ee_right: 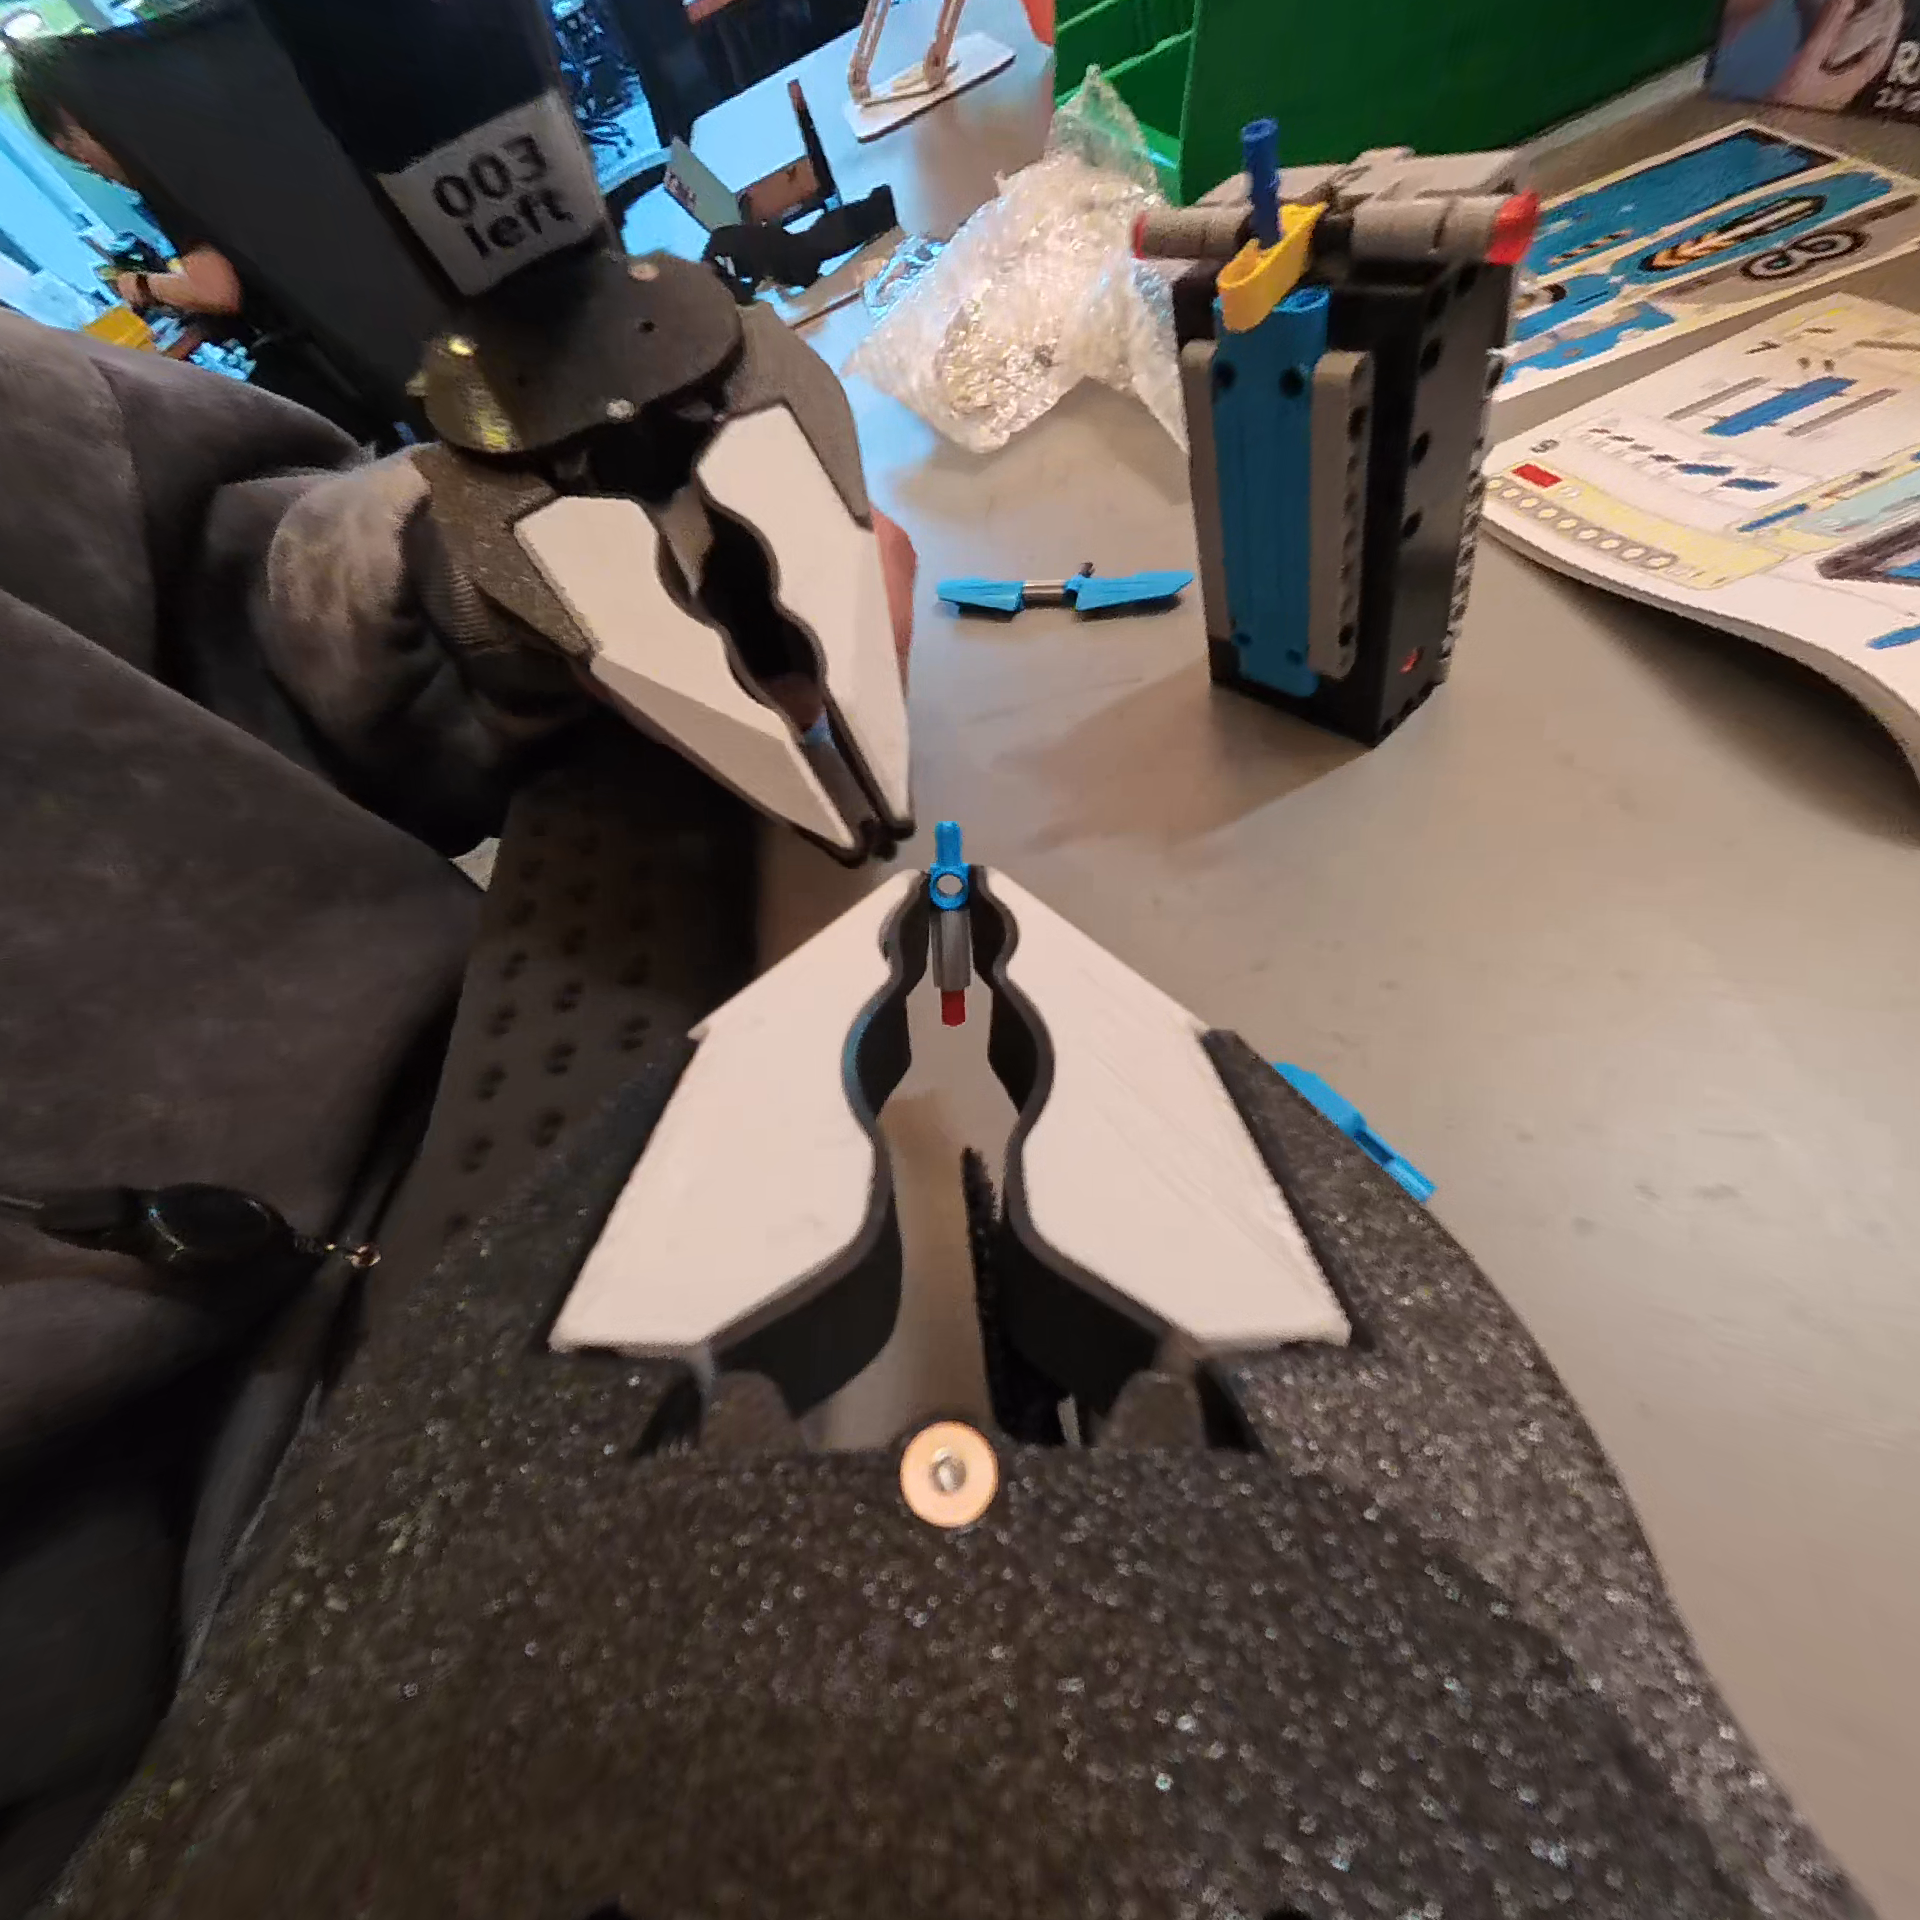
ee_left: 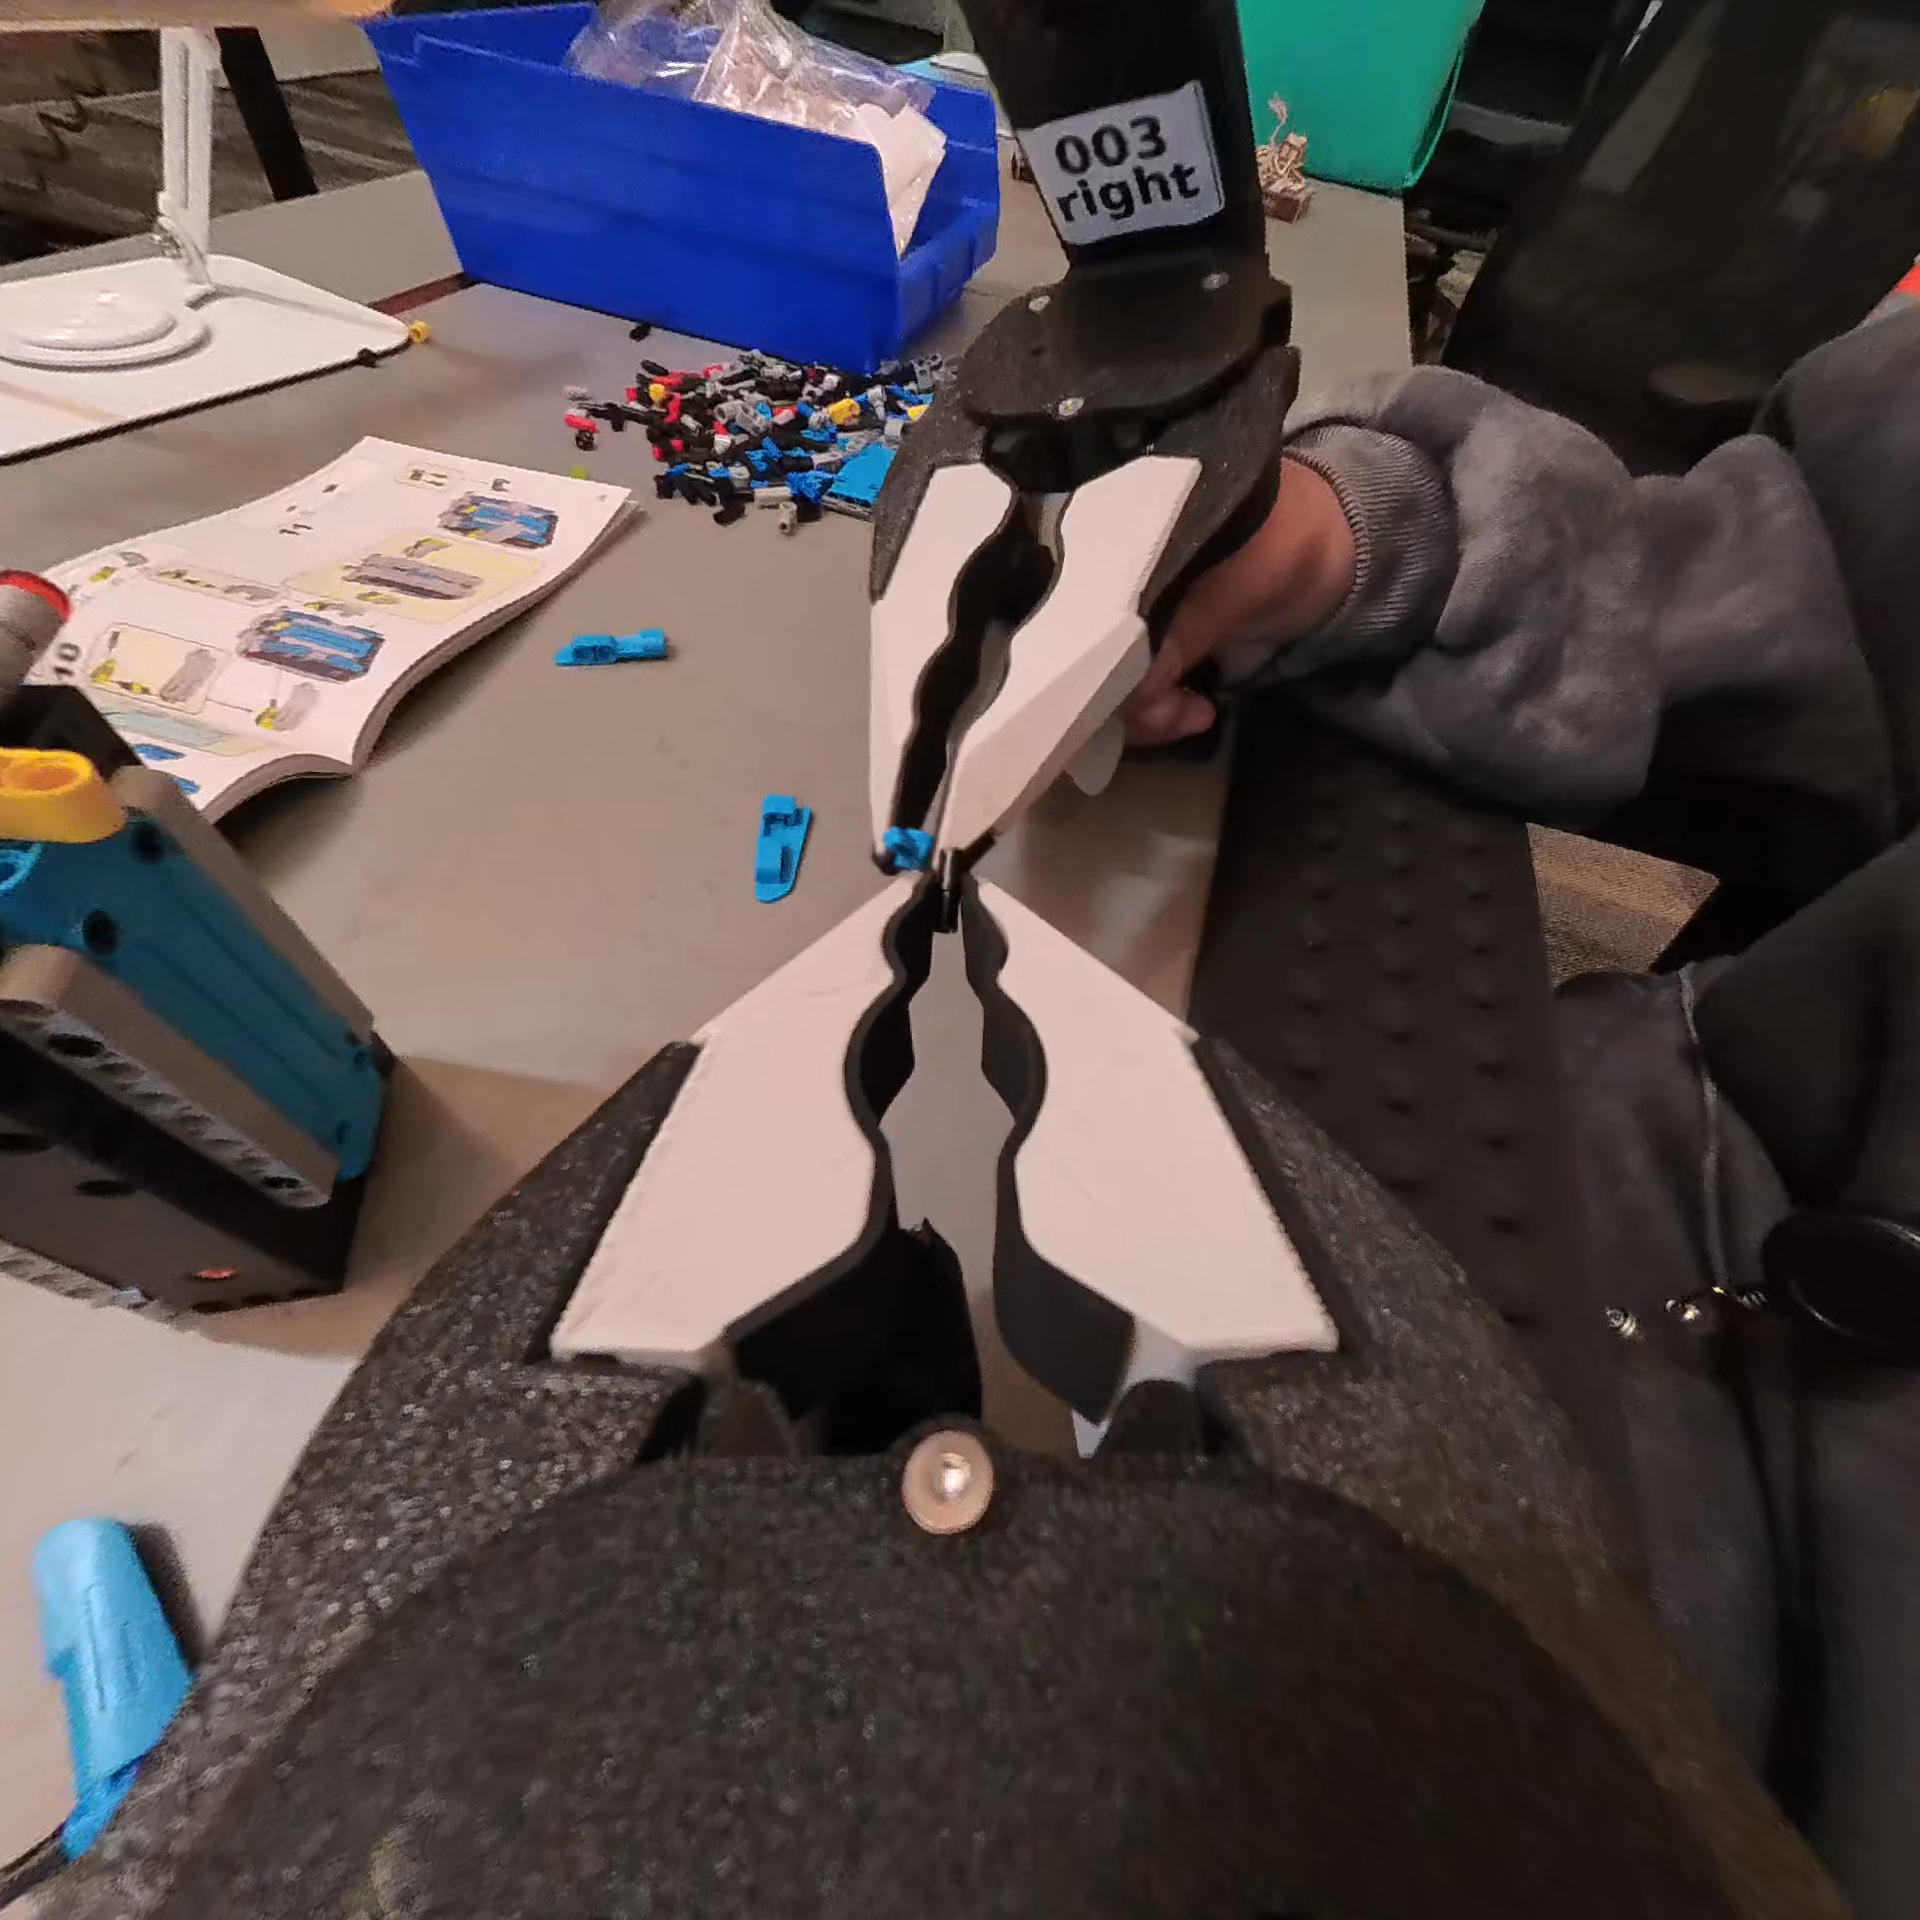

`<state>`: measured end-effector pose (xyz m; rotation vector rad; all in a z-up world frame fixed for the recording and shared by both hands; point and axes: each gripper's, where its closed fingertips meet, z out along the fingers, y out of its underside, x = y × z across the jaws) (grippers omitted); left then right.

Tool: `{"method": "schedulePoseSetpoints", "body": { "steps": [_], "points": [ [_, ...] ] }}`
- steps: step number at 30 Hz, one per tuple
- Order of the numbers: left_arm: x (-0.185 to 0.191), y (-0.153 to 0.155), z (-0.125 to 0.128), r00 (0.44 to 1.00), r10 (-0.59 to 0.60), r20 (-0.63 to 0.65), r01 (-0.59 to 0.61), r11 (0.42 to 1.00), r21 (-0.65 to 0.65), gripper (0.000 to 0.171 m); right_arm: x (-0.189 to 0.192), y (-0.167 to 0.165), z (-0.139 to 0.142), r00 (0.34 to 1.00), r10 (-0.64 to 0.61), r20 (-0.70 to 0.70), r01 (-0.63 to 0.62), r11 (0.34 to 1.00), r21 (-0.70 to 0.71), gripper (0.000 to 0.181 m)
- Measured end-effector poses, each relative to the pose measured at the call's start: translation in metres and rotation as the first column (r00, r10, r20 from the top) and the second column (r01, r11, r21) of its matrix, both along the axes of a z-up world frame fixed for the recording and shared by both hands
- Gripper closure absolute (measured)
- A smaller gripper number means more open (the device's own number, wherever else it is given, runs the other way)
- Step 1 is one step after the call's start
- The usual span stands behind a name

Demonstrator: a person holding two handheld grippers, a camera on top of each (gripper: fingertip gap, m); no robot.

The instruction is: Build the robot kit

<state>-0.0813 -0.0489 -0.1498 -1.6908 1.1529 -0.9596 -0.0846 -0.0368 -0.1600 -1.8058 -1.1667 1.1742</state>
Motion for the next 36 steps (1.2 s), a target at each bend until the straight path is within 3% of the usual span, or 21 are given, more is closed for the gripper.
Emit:
{"method": "schedulePoseSetpoints", "body": {
  "steps": [7,15,20,32,36],
  "points": [
    [0.002,0.001,-0.002,1.000,0.004,0.003,-0.004,1.000,-0.008,0.167,-0.002,-0.004,0.004,1.000,0.014,0.000,-0.014,0.999,0.050,0.174],
    [-0.001,-0.015,0.016,0.967,-0.158,0.200,0.195,0.965,-0.178,0.167,-0.005,-0.020,0.026,0.992,0.093,-0.081,-0.077,0.980,0.185,0.174],
    [-0.001,-0.017,0.022,0.961,-0.168,0.221,0.206,0.966,-0.159,0.167,-0.002,-0.017,0.033,0.989,0.082,-0.126,-0.062,0.986,0.157,0.174],
    [0.001,-0.020,0.011,0.969,-0.186,0.162,0.212,0.964,-0.161,0.168,-0.009,-0.024,0.026,0.992,0.111,-0.066,-0.093,0.970,0.224,0.174],
    [0.003,-0.029,0.000,0.970,-0.228,0.083,0.237,0.963,-0.125,0.168,-0.008,-0.033,0.014,0.983,0.173,-0.058,-0.169,0.983,0.072,0.174]
  ]
}}
